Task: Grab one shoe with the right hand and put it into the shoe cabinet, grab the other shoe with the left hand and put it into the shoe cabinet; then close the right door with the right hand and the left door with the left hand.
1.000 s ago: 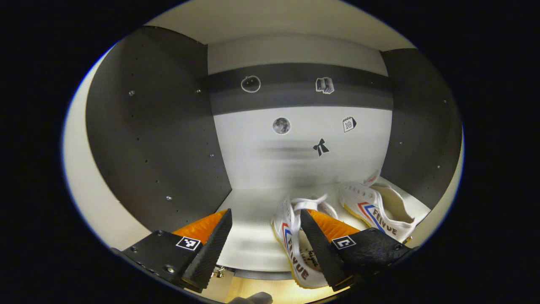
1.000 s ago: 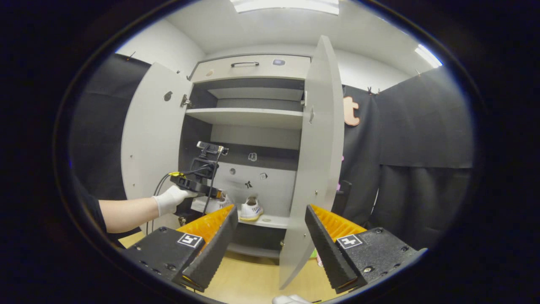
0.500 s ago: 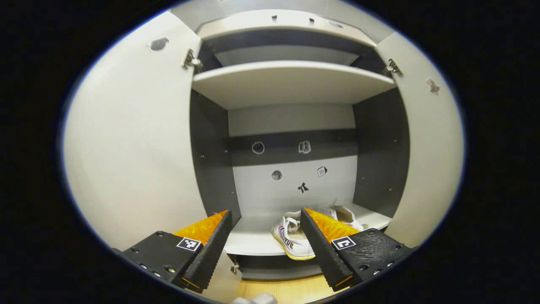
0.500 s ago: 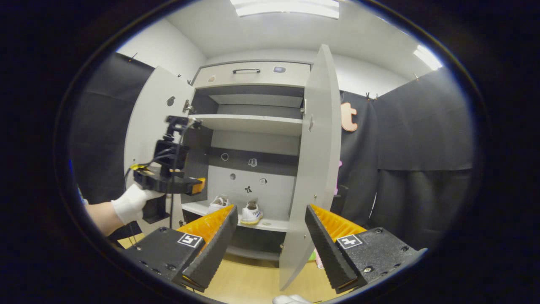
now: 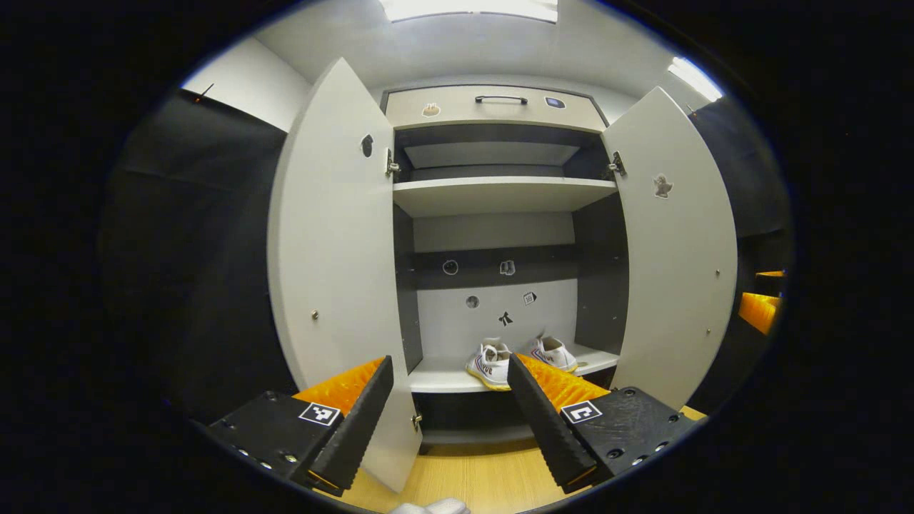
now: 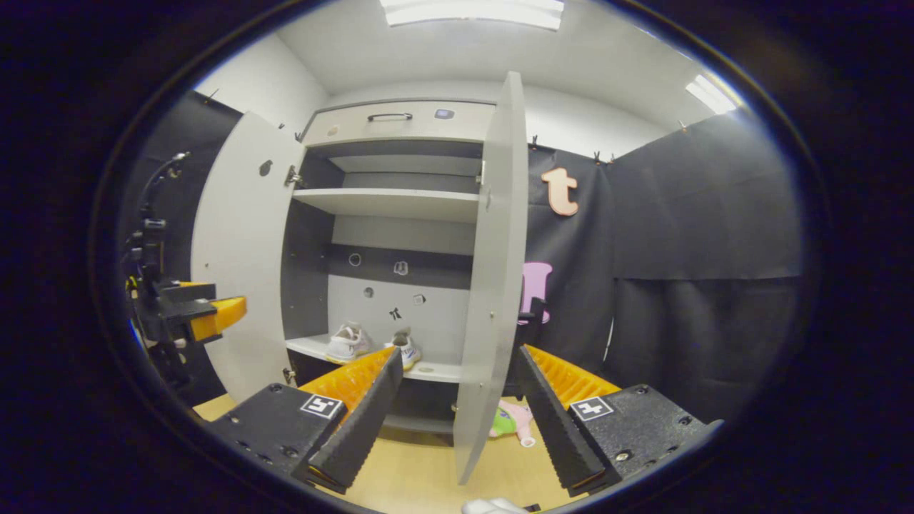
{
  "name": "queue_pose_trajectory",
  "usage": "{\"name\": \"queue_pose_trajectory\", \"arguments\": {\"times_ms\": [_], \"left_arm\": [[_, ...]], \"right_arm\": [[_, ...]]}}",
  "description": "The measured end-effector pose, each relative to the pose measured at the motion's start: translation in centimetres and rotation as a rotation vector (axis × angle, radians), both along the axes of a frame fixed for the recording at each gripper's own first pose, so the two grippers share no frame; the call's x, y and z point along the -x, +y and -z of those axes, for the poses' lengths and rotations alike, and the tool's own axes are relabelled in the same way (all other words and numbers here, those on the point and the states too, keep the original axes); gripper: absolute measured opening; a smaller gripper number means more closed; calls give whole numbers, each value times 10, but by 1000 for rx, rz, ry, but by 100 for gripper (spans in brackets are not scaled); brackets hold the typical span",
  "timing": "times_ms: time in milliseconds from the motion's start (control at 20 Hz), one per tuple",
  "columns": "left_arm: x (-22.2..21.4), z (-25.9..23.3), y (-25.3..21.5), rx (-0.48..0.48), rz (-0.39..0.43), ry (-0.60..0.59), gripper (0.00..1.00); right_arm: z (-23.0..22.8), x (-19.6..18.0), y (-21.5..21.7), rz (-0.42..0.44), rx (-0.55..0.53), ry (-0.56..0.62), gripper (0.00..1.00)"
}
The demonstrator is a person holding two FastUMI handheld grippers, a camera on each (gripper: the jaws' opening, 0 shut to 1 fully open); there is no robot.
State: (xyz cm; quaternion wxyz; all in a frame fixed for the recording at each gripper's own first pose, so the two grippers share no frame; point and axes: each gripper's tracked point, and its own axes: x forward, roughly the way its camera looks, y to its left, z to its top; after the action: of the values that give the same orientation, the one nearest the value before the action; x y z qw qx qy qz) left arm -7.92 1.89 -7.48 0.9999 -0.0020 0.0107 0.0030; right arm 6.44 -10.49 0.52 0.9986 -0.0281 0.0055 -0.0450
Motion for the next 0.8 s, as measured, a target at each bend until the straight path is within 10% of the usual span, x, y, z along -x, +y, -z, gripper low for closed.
{"name": "queue_pose_trajectory", "arguments": {"times_ms": [450,800], "left_arm": [[43,31,3,33,2,44,96],[52,29,11,37,-45,43,96]], "right_arm": [[18,-21,-118,224,-70,52,100],[27,-66,-119,152,-151,100,100]]}}
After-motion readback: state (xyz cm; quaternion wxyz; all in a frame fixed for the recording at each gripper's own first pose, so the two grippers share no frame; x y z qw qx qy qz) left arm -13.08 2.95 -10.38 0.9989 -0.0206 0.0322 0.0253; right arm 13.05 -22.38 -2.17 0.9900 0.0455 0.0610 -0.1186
